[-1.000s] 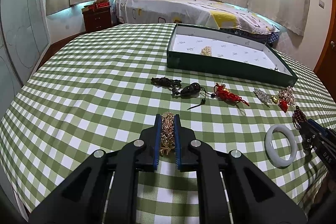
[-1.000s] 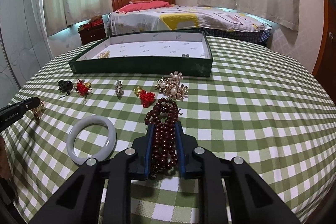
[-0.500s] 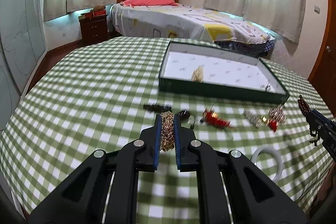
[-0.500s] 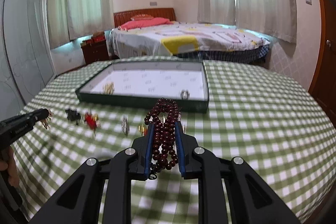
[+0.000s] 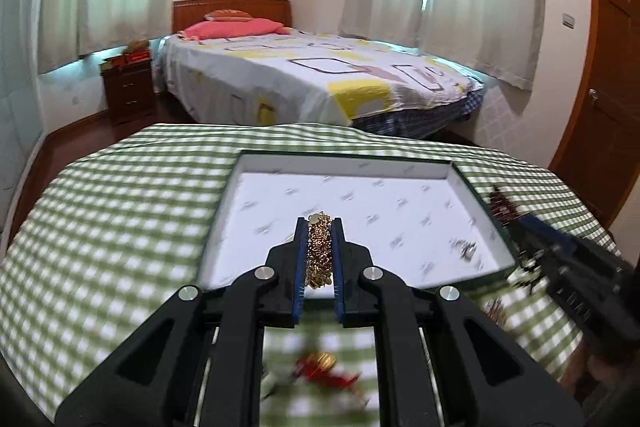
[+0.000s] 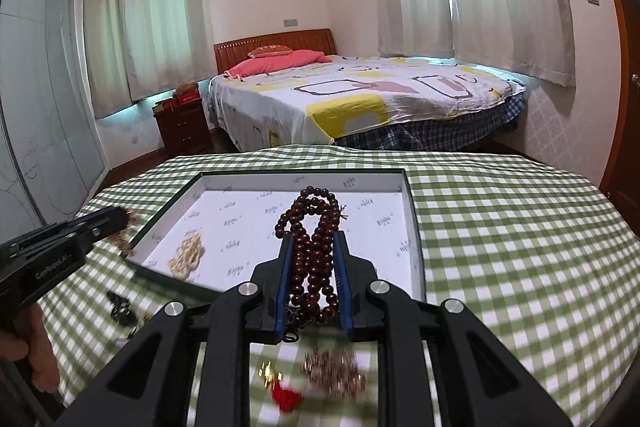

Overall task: Organize jewelry
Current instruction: 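Place the gold chain and red bead bracelet in the box, opening both tools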

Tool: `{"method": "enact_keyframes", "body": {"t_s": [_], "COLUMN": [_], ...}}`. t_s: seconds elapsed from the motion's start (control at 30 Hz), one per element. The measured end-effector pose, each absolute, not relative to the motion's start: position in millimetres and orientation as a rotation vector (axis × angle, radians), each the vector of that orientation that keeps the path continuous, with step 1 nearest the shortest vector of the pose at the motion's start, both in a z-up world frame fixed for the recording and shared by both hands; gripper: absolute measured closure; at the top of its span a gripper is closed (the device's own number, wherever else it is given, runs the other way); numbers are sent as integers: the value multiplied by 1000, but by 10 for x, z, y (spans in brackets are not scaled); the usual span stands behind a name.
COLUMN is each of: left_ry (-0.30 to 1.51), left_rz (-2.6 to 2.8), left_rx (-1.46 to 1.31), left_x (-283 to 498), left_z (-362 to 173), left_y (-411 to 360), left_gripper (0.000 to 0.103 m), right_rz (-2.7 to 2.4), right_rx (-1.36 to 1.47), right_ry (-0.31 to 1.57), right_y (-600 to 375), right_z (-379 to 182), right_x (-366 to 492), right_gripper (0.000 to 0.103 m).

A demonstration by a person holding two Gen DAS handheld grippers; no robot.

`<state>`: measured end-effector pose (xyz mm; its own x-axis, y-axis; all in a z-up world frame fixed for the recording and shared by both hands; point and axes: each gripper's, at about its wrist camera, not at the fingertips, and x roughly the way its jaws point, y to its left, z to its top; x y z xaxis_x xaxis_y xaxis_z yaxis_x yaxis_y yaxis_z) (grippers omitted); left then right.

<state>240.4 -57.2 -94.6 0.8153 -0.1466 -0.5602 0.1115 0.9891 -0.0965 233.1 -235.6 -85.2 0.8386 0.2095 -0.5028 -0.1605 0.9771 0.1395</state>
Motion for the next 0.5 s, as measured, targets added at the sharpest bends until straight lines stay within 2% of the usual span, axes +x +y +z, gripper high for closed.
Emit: {"method": "enact_keyframes", "body": {"t_s": [0.27,0.5], "left_ry": [712,829], "left_rz": [-204,-208], "left_rx": [4,5], "left_x": [2949,3194], "left_z": [-1326,-1650], "left_y": [-963,-1012], "left_gripper": [91,91], "right_rz": [193,200], "right_rx": [112,107], "right_ry": [660,784], "right_y": [-2336,-2310], "right_z": [-1128,-1353], "right_x": [2727,2939], "right_gripper": [82,82]}}
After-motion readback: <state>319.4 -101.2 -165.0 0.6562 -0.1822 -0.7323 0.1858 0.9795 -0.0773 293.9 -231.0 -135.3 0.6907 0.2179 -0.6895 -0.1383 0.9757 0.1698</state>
